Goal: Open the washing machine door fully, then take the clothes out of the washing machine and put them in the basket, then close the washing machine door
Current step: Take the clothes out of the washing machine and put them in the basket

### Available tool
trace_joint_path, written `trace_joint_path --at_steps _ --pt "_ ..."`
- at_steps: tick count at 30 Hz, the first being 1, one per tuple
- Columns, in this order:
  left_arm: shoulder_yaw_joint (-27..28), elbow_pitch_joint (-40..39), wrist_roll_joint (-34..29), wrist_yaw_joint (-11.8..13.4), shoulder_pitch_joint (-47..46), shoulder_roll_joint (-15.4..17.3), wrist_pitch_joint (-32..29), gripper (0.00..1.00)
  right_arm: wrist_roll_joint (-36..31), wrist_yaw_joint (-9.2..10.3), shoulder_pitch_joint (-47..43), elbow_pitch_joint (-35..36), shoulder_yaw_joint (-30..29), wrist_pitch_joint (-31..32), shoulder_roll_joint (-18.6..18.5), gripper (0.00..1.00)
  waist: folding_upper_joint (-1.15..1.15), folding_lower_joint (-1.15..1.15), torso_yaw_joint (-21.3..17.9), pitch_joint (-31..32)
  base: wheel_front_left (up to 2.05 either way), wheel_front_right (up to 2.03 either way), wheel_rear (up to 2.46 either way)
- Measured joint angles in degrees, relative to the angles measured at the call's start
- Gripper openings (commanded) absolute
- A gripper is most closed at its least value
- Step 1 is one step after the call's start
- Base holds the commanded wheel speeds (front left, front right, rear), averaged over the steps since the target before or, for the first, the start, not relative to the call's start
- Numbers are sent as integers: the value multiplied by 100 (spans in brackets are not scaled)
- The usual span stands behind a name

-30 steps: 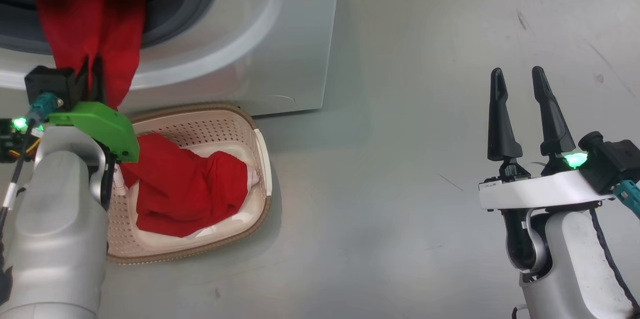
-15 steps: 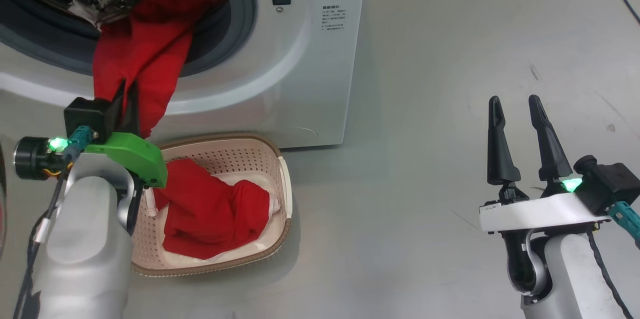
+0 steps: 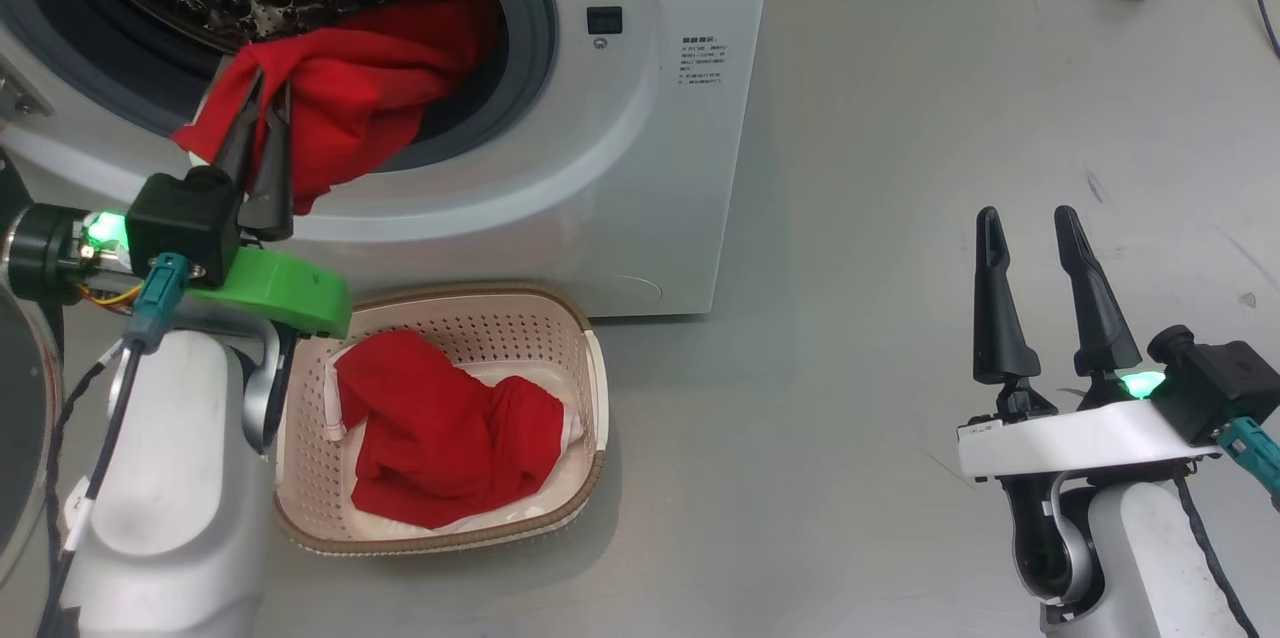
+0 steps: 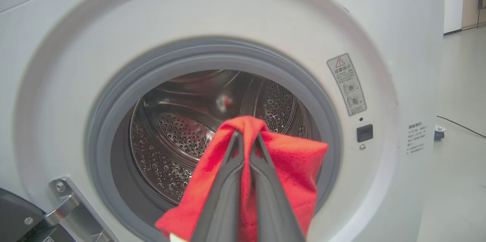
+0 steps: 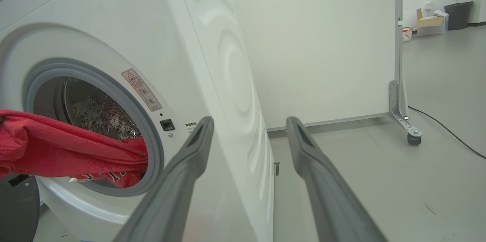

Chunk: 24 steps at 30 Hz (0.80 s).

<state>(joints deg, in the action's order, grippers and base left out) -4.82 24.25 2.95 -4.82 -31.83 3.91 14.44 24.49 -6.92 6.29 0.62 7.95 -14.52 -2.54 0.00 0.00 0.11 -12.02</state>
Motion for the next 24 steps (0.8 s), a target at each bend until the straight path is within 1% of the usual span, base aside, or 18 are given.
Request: trace_joint_path --at_steps 2,13,18,24 --pt "49 -279 5 46 37 -24 0 0 0 0 -2 8 3 0 0 100 0 0 3 -7 0 0 0" --pt "177 -1558 99 109 193 -78 2 0 0 0 -15 62 14 0 -1 100 0 0 -33 -63 0 0 0" --pt "118 -1939 89 149 294 -85 27 0 0 2 -15 75 16 0 -1 100 0 0 -62 -73 0 0 0" --pt "99 -2120 89 151 538 -88 27 0 9 2 -16 81 38 0 -1 100 0 0 -100 -83 0 0 0"
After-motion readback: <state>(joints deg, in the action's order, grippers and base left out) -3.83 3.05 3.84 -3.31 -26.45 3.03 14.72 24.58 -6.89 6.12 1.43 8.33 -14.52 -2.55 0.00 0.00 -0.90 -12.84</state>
